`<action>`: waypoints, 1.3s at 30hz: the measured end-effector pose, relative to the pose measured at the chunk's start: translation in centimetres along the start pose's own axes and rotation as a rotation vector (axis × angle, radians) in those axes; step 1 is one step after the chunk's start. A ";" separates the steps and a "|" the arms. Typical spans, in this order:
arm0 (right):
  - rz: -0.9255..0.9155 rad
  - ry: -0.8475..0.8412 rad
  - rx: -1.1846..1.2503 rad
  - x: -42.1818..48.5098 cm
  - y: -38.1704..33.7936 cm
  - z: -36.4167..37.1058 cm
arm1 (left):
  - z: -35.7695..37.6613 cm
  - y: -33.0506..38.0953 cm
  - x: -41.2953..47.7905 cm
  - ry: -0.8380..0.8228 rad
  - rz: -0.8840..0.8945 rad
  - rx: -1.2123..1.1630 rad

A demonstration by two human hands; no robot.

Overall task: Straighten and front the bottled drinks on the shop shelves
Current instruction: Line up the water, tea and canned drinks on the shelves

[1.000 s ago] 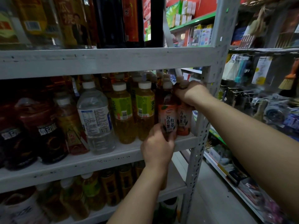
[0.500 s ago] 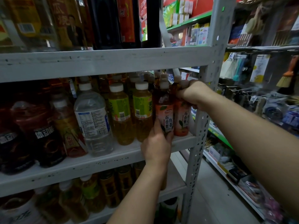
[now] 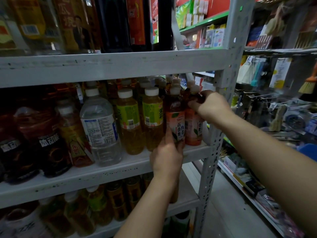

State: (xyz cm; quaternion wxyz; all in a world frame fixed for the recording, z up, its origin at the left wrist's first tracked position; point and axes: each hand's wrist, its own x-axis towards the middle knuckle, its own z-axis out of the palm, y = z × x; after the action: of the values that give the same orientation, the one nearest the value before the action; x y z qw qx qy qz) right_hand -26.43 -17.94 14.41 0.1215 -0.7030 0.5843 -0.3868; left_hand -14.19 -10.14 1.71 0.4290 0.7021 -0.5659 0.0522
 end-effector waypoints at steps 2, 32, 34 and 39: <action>-0.232 0.314 0.036 -1.7 -0.1 0.8 | -0.7 -0.4 -0.1 0.015 0.017 -0.001; -0.308 -0.022 0.260 -0.9 -9.2 4.5 | -4.9 -4.9 0.5 -0.178 -0.148 -0.123; -0.313 -0.069 0.242 -0.8 -9.3 4.2 | -5.1 -5.2 0.4 -0.204 -0.161 -0.151; -0.322 -0.153 0.155 -0.6 -9.4 4.5 | -5.5 -5.3 0.3 -0.230 -0.140 -0.155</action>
State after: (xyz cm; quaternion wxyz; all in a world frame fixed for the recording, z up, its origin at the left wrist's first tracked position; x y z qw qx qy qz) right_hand -16.53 -16.00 16.99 0.1558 -0.8032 0.4220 -0.3904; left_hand -7.34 -6.70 2.44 0.4169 0.7060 -0.5633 -0.1025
